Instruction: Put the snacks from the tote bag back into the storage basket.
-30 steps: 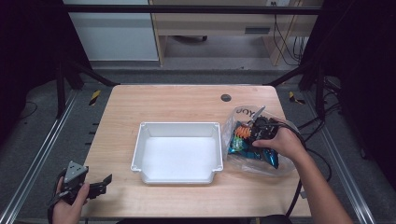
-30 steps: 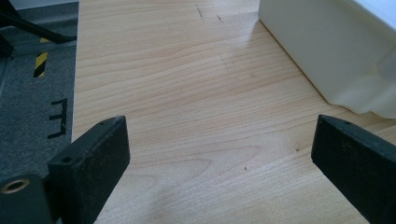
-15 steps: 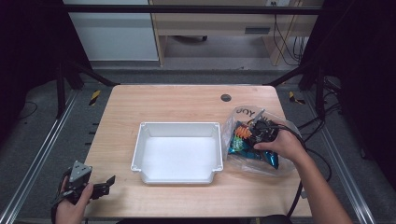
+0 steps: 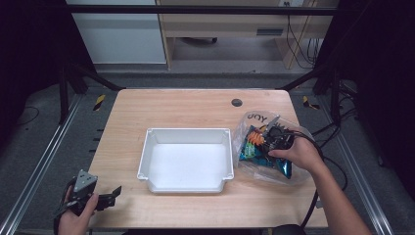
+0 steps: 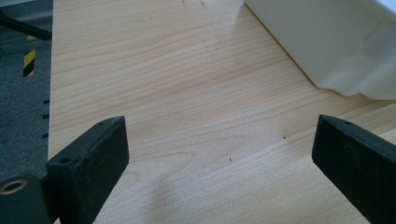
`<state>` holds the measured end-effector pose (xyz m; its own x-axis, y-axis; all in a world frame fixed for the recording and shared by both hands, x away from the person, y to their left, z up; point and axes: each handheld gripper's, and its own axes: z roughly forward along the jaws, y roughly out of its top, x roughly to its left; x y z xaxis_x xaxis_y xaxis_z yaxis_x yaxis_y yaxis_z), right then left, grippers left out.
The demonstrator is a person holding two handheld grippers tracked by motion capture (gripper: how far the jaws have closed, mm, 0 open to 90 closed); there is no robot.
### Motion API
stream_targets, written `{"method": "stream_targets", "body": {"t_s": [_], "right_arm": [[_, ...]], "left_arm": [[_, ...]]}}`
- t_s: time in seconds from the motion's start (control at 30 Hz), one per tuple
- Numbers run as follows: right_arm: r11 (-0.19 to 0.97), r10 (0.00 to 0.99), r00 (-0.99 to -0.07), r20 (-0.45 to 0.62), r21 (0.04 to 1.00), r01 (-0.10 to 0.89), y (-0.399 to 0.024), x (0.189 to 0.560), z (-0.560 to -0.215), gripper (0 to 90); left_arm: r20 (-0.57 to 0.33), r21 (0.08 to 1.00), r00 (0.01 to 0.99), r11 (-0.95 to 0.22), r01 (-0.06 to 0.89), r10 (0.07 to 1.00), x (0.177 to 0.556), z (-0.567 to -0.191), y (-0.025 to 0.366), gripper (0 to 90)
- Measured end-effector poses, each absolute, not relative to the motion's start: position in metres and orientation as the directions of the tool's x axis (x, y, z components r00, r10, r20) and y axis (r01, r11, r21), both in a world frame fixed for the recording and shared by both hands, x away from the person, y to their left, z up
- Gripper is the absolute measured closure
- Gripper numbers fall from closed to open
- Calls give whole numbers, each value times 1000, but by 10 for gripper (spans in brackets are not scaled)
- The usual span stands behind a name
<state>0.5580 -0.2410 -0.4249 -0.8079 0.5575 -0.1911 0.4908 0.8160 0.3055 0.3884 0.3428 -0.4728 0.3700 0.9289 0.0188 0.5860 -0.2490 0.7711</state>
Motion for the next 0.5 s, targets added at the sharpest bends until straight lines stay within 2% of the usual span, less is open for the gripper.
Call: {"method": "stream_targets", "body": {"t_s": [0.5], "right_arm": [[745,640,-728,-246,430,510,-269,538,-391,398]], "left_arm": [[33,763,372,-264,590,928,390,-473,343,35]]}}
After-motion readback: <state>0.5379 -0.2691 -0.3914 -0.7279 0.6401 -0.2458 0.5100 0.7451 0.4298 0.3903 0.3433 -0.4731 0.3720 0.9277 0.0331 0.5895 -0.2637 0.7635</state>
